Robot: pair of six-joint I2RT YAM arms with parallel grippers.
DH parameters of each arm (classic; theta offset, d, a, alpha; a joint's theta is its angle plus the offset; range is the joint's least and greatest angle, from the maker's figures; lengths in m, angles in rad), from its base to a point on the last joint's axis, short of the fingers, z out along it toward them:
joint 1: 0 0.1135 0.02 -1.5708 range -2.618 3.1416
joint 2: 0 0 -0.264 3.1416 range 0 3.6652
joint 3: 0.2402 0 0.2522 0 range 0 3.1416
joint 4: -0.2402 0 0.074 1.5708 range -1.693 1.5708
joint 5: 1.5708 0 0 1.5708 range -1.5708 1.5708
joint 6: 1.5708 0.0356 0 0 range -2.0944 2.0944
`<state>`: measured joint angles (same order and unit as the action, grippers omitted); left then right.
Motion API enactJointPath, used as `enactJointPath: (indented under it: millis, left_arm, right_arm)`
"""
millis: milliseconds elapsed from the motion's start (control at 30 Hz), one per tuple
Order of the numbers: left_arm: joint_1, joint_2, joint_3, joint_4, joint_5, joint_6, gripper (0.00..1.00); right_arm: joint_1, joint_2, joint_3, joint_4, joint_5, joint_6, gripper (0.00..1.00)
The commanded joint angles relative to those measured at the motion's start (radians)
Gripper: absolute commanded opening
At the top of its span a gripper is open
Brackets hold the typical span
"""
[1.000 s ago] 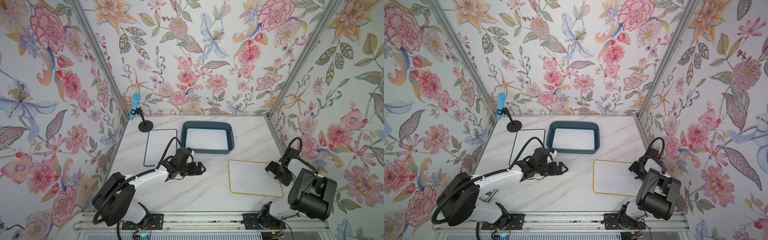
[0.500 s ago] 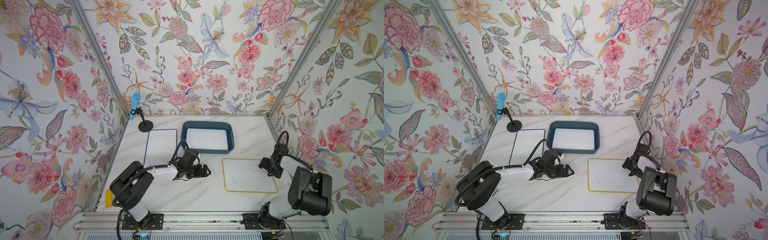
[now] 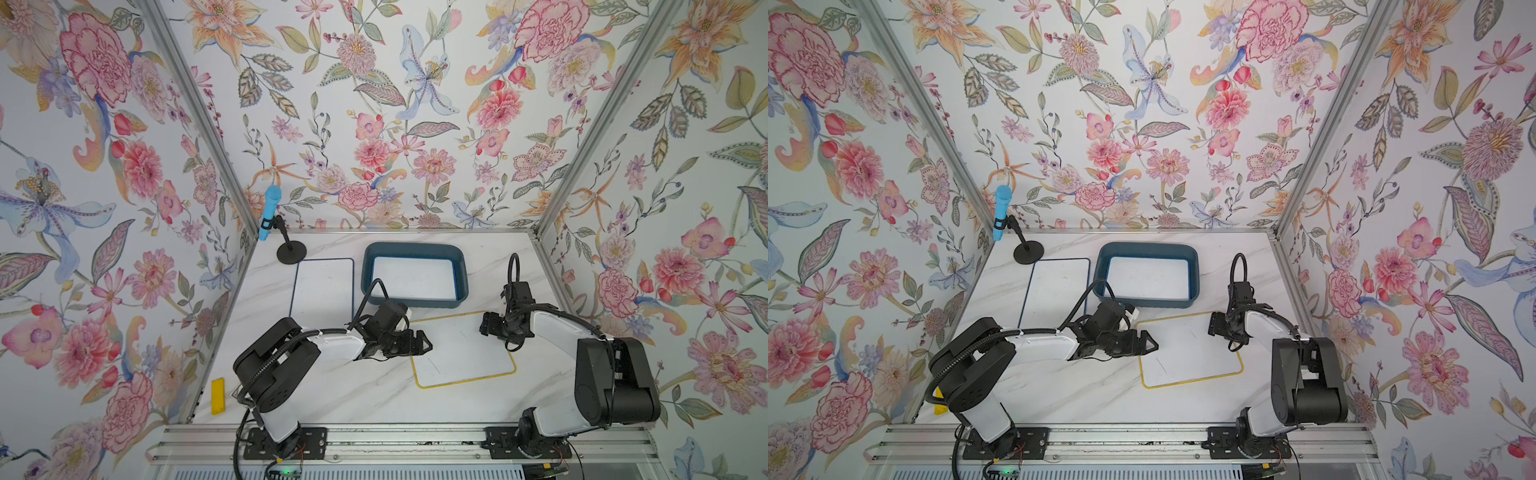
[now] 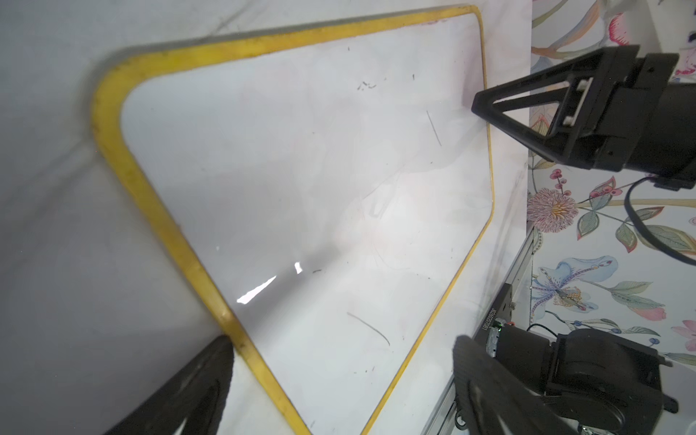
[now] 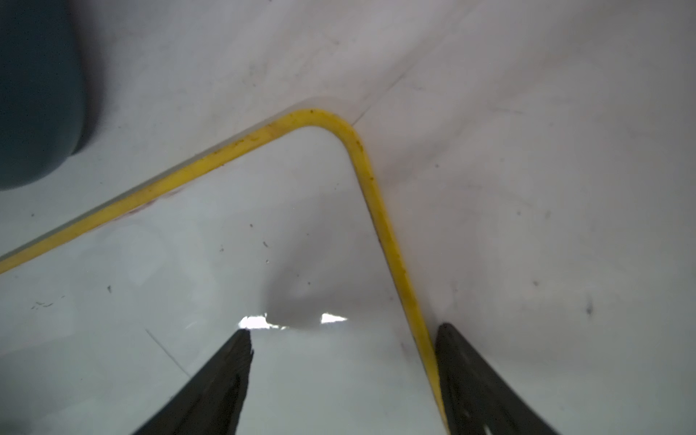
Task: Put the whiteboard into the storage box
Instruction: Move the whiteboard to the center of the board.
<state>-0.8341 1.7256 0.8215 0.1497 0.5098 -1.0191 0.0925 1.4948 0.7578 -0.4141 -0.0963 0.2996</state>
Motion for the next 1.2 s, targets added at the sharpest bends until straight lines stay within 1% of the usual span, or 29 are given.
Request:
enactJointPath:
  millis: [0, 167, 333, 400, 500, 567, 700, 867, 1000, 1133, 1167]
  left_arm:
    - [-0.013, 0.003, -0.059, -0.078, -0.018, -0.032, 0.93]
    - [-0.014, -0.005, -0.092, -0.020, -0.012, -0.072, 0.93]
    - [-0.007, -0.019, -0.055, -0.082, -0.042, -0.045, 0.94]
    - [0.018, -0.035, -0.054, -0.124, -0.054, -0.031, 0.95]
    - [0.069, -0.064, -0.077, -0.123, -0.027, -0.019, 0.94]
    - [0.090, -0.076, -0.070, -0.158, -0.014, 0.007, 0.94]
    - [0.117, -0.099, -0.020, -0.364, -0.060, 0.124, 0.97]
    - [0.165, -0.151, -0.031, -0.512, -0.094, 0.205, 0.97]
    - [0.177, -0.205, -0.040, -0.592, -0.131, 0.243, 0.98]
    - [0.181, -0.208, -0.019, -0.651, -0.158, 0.273, 0.99]
    - [0.181, -0.206, -0.019, -0.646, -0.144, 0.275, 0.99]
  right_arm:
    - [0.057, -0.027, -0.057, -0.074, -0.162, 0.076, 0.76]
    - [0.129, -0.109, -0.097, -0.039, -0.244, 0.139, 0.76]
    - [0.226, -0.165, -0.108, -0.037, -0.258, 0.199, 0.76]
    - [0.252, -0.205, -0.121, -0.025, -0.266, 0.222, 0.76]
    - [0.260, -0.241, -0.132, -0.023, -0.283, 0.229, 0.77]
    - [0.263, -0.250, -0.138, -0.023, -0.292, 0.230, 0.77]
    - [0.262, -0.266, -0.159, -0.023, -0.288, 0.230, 0.77]
    - [0.234, -0.279, -0.191, -0.025, -0.280, 0.228, 0.79]
    - [0.220, -0.283, -0.194, -0.025, -0.285, 0.224, 0.80]
    - [0.218, -0.278, -0.178, -0.037, -0.304, 0.220, 0.80]
    - [0.220, -0.276, -0.175, -0.041, -0.308, 0.218, 0.80]
